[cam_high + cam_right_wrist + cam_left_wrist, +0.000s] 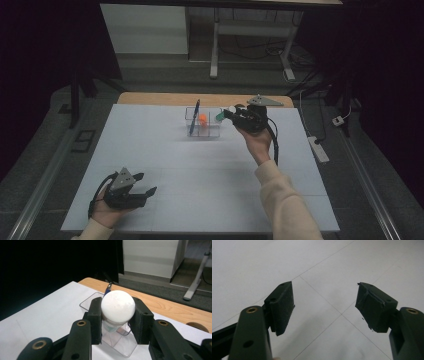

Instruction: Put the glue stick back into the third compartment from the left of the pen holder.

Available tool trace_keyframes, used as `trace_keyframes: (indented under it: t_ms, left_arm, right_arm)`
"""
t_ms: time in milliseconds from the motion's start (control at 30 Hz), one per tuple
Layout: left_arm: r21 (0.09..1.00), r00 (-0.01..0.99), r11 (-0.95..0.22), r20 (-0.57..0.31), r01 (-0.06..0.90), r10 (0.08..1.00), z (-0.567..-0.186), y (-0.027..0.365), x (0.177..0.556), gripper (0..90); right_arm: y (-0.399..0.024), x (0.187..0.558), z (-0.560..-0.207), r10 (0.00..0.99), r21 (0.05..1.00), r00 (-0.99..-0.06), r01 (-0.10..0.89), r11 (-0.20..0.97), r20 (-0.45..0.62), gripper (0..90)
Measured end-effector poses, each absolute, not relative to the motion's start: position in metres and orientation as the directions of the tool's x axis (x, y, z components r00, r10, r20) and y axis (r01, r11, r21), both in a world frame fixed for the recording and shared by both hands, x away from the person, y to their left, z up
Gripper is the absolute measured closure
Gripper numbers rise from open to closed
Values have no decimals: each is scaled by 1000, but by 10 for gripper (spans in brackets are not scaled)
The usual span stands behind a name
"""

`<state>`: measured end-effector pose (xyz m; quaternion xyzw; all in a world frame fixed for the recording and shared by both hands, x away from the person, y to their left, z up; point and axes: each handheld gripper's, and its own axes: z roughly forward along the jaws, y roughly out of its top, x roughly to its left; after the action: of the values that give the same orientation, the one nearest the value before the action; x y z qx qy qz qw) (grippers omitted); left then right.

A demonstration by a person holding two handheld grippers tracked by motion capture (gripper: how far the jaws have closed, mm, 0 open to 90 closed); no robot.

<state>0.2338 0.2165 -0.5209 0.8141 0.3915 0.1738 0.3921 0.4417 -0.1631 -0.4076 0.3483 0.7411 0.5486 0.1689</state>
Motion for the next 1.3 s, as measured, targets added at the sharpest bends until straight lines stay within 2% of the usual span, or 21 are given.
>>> trace_keyframes:
  t_ms: [900,1033,1300]
  left_arm:
    - [776,637,-388,-22,497,771,-521,218,234,304]
    - [775,635,-387,-24,499,772,-521,218,234,304]
    - [773,635,-391,-19,499,772,-521,217,234,303]
  right_arm:
    - [-135,476,-431,741,895,-664,385,225,99,628]
    - [-134,476,-433,745,895,-657,393,209,115,512]
    - [-137,464,-429,718,902,-690,362,236,89,440]
